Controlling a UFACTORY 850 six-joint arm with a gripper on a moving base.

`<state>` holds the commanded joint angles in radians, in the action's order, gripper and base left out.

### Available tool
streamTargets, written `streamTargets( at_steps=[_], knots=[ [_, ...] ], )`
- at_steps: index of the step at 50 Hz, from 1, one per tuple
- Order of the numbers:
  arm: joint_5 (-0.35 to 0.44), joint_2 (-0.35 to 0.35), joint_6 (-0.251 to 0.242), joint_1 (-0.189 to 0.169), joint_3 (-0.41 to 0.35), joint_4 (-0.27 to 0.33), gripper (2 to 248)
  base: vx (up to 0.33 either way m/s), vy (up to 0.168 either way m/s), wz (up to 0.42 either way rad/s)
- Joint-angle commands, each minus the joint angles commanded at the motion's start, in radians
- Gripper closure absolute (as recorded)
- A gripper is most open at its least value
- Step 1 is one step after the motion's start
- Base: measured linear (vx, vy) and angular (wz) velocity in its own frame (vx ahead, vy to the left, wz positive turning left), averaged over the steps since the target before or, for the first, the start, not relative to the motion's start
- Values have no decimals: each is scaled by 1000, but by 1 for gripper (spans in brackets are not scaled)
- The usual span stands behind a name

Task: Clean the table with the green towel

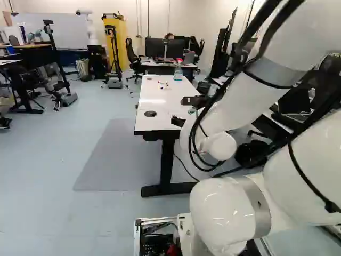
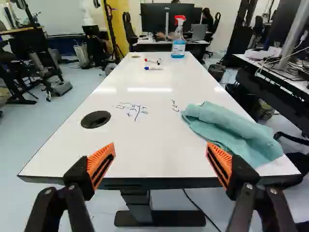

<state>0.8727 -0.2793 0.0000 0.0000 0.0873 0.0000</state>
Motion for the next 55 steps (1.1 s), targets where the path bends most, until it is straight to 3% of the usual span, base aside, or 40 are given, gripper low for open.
streamTargets(
  at_steps=[20, 55],
  knots=[
    [0, 15, 0, -7, 13, 0, 3, 0, 0, 0],
    [0, 102, 0, -110, 152, 0, 3, 0, 0, 0]
  ],
)
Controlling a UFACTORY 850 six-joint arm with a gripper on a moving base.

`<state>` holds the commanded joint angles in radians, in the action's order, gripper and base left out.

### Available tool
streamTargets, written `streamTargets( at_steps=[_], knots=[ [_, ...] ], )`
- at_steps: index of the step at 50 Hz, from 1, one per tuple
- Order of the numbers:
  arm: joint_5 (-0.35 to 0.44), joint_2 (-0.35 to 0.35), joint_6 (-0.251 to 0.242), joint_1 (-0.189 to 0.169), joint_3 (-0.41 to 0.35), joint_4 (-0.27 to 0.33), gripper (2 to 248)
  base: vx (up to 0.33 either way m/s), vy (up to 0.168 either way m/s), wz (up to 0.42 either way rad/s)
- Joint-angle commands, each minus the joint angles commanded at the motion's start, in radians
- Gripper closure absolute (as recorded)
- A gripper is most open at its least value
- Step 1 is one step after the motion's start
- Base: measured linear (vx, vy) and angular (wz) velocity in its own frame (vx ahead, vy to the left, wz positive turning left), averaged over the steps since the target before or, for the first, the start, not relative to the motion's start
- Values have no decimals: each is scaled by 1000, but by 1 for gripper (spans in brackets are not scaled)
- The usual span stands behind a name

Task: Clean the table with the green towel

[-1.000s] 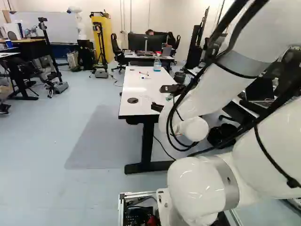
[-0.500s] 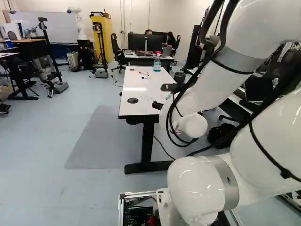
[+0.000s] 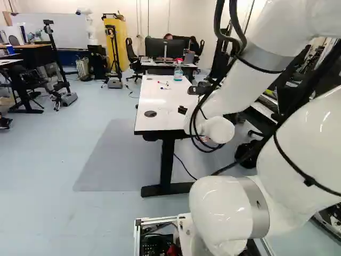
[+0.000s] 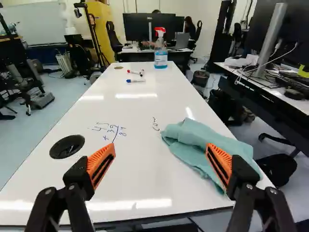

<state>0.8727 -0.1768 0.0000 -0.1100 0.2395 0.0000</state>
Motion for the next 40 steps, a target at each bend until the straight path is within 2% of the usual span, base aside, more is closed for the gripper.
streamTargets(
  at_steps=[13, 40],
  knots=[
    [0, 13, 0, -43, 44, 0, 3, 0, 0, 0],
    [-22, 122, 0, -127, 148, 0, 3, 0, 0, 0]
  ],
)
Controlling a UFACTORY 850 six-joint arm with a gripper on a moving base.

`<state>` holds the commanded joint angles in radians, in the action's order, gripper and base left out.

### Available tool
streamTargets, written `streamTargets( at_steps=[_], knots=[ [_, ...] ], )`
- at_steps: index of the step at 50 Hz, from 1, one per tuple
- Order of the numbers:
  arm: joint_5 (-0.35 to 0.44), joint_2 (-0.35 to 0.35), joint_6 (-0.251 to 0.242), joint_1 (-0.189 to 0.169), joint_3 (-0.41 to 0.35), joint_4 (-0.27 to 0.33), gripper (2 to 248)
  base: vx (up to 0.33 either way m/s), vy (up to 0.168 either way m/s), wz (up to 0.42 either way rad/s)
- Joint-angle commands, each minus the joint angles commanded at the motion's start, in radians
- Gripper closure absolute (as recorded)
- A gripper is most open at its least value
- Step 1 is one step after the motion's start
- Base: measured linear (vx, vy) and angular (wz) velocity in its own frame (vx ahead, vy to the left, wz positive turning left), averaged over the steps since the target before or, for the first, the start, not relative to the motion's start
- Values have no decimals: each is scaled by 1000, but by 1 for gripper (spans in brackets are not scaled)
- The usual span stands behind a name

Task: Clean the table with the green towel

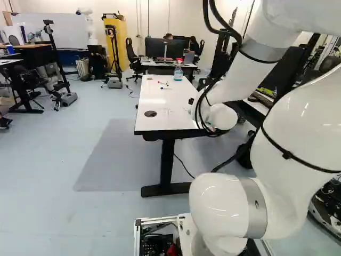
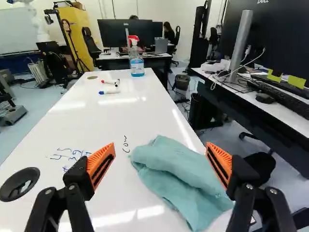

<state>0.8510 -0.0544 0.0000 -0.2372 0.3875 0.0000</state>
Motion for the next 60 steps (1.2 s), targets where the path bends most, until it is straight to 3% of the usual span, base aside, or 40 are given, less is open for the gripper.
streamTargets(
  at_steps=[20, 36, 60],
  knots=[
    [-83, 59, 0, -47, 59, 0, 3, 0, 0, 0],
    [-126, 126, 0, -55, 128, 18, 3, 0, 0, 0],
    [-185, 156, 0, -58, 161, 66, 3, 0, 0, 0]
  ],
)
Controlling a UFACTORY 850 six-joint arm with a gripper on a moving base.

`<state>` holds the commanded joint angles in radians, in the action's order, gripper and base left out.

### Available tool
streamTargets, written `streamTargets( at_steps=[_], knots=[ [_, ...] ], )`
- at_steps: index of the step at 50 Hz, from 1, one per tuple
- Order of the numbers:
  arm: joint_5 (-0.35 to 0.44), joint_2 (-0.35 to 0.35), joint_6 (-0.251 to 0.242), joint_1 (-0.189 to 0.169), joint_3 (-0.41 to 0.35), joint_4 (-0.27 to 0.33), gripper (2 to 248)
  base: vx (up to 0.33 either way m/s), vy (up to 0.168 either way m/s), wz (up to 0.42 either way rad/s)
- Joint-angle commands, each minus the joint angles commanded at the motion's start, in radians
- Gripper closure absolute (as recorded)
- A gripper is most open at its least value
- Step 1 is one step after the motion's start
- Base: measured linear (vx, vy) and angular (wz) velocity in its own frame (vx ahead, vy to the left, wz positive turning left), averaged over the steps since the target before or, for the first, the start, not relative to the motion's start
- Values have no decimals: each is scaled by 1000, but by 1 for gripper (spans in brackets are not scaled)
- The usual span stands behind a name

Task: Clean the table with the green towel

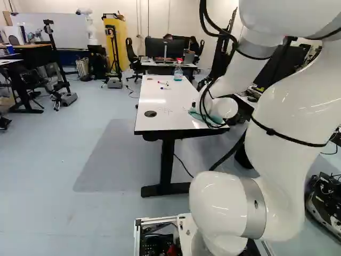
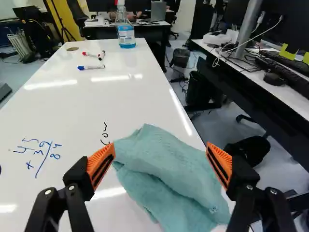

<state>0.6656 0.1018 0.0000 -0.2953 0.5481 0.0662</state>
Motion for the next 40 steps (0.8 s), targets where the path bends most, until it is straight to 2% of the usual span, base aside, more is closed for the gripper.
streamTargets(
  at_steps=[40],
  knots=[
    [-151, 56, 0, -13, 61, 0, 3, 0, 0, 0]
  ],
)
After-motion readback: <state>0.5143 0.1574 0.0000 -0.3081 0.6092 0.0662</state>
